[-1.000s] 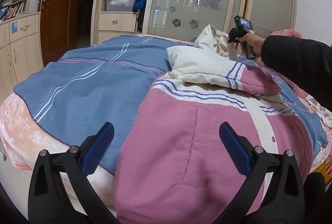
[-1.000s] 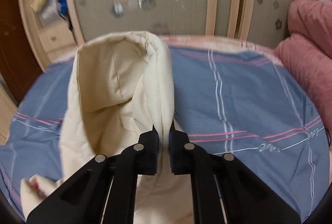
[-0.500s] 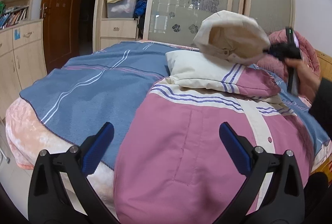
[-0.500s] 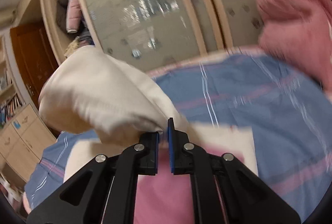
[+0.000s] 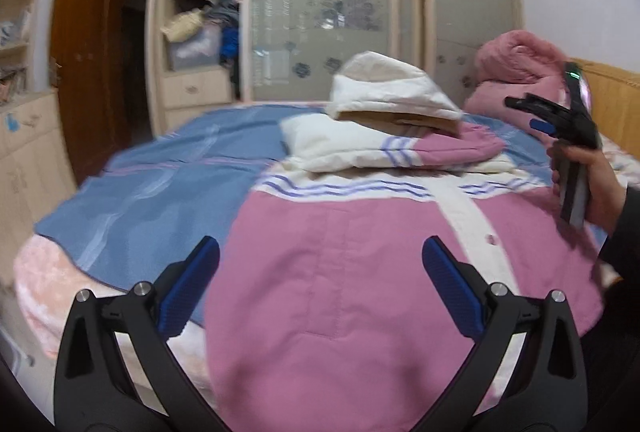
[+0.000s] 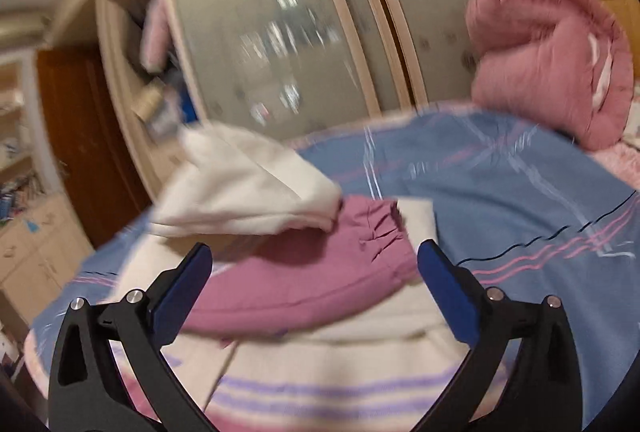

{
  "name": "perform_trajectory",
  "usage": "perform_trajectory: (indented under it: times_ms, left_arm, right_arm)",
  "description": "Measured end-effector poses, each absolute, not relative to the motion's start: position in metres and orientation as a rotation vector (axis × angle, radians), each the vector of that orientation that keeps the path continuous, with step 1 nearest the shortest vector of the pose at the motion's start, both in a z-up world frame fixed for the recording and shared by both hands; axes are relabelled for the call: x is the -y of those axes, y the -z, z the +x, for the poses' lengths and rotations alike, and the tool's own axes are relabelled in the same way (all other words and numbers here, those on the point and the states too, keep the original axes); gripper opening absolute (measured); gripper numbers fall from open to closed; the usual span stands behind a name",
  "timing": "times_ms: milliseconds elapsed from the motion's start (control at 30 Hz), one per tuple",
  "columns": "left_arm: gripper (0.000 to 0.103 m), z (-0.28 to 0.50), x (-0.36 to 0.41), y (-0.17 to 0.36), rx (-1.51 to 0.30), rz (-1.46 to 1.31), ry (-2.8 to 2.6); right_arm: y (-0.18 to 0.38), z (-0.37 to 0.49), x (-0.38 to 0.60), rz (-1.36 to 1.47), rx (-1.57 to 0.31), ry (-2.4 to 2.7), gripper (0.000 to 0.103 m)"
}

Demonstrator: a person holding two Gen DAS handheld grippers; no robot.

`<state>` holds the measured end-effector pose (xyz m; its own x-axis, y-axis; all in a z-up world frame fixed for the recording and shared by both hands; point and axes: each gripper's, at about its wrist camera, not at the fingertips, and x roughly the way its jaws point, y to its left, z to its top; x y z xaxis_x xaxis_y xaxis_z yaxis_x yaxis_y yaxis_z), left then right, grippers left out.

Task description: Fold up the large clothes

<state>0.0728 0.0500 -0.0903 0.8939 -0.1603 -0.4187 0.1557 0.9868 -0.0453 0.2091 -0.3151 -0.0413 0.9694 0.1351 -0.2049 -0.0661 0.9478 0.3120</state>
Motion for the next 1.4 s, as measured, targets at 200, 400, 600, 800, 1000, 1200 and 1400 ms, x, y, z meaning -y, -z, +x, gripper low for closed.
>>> perform_trajectory:
  times_ms: [200, 400, 600, 800, 1000, 1200, 1400]
  left_arm:
    - [0.101, 0.152, -0.080, 0.075, -0.660, -0.569, 0.490]
    - [0.101, 0.283, -0.061, 0.075, -0.766, -0.999, 0.713]
    - [0.101, 0.397, -0.025, 0.095, -0.828, -1.137, 0.683]
    - [0.101, 0.468, 0.005, 0.112, -0.863, -1.169, 0.634]
    - [0.028, 0.485, 0.005, 0.110, -0.791, -1.238, 0.502]
    - [0.017, 0.456, 0.013, 0.077, -0.712, -1.101, 0.552]
    - [0.017, 0.394, 0.026, 0.048, -0.738, -1.061, 0.631]
  right_arm:
    - [0.053, 0.132, 0.349, 0.409, -0.080, -0.135, 0.102]
    - [0.055, 0.135, 0.352, 0.382, -0.121, -0.165, 0.102]
    - [0.056, 0.139, 0.346, 0.359, -0.131, -0.205, 0.102]
    - [0.054, 0.147, 0.341, 0.363, -0.143, -0.221, 0.102]
    - [0.056, 0.156, 0.339, 0.377, -0.181, -0.246, 0.102]
    - [0.054, 0.156, 0.333, 0.374, -0.178, -0.256, 0.102]
    - [0.053, 0.153, 0.326, 0.357, -0.182, -0.267, 0.102]
